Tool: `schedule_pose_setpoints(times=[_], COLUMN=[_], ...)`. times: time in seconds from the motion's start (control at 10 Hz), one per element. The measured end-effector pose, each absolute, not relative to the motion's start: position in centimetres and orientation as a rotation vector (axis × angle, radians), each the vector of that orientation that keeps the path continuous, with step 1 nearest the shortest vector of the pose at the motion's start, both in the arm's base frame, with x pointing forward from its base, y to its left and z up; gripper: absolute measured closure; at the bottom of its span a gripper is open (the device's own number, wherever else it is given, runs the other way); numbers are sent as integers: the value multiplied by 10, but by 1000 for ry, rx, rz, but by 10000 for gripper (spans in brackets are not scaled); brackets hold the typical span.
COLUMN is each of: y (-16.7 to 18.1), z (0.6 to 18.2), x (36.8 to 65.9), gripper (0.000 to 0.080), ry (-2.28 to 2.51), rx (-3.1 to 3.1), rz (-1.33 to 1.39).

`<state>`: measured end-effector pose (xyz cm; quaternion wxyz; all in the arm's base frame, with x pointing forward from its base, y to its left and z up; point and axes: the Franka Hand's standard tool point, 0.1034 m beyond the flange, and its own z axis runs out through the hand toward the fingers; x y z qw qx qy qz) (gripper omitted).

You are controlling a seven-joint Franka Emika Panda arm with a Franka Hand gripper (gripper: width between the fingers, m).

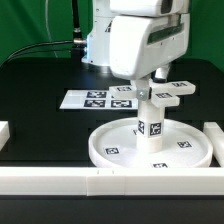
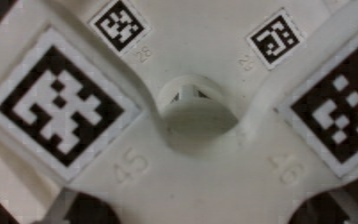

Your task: Assemble round table

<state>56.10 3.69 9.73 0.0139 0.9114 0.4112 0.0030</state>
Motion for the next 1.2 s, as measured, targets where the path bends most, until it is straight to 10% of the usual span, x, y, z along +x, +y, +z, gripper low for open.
schedule_pose_setpoints(times=[1.2], y=[40], z=[96], x=[560], gripper=[354], ry=[-408], rx=[3147], rz=[13])
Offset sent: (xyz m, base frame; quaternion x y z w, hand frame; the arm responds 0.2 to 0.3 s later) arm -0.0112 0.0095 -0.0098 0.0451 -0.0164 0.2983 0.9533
